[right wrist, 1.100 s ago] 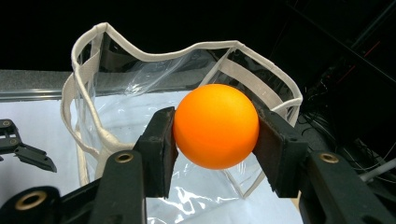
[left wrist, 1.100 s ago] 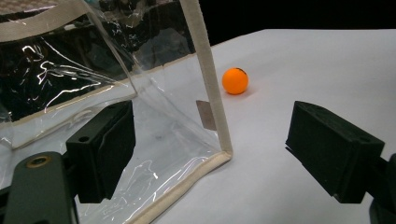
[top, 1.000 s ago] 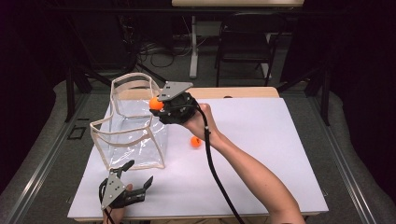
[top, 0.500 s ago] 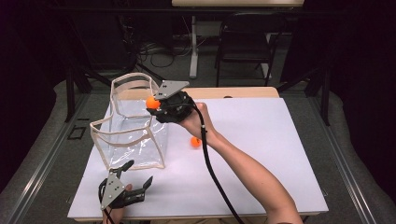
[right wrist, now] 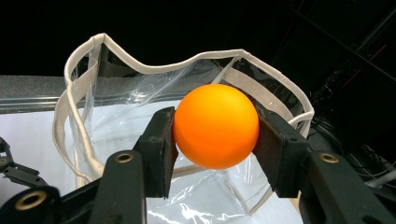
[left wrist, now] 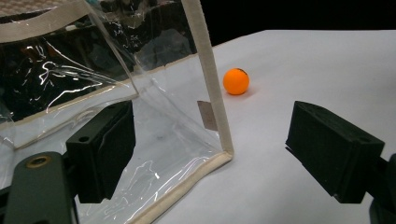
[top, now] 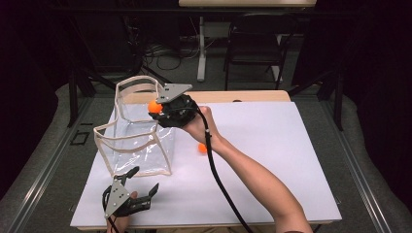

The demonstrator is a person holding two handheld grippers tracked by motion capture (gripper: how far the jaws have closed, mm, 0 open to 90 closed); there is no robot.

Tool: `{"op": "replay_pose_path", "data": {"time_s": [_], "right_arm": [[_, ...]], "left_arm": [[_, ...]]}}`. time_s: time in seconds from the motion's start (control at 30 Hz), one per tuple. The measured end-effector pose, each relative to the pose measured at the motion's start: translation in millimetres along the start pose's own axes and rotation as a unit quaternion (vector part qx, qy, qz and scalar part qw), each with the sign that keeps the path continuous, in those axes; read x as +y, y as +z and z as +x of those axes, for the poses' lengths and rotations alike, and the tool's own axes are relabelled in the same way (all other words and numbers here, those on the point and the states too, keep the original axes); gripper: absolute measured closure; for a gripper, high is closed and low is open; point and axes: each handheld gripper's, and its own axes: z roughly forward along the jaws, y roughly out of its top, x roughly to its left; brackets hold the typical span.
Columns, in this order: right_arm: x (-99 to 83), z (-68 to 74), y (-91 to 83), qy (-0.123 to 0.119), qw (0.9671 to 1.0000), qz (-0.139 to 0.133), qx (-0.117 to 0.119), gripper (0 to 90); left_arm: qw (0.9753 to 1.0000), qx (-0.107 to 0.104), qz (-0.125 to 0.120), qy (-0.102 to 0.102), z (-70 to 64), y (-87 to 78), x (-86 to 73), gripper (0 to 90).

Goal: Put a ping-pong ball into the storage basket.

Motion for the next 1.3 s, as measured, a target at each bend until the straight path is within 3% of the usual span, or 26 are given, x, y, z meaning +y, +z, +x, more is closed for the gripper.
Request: {"op": "replay_pose_path", "data": {"time_s": [0.5, 1.3], "right_arm": [[3.8, 1.9, 9.2, 0.008, 0.9999, -0.004, 0.005, 50.5], [3.0, 5.2, 26.2, 0.014, 0.9997, 0.013, 0.013, 50.5]], "left_arm": [[1.0000, 0.000, 0.000, 0.001, -0.4, 0.0, 0.1, 15.5], [1.0000, 0.000, 0.001, 0.002, -0.1, -0.4, 0.0, 15.5]]}}
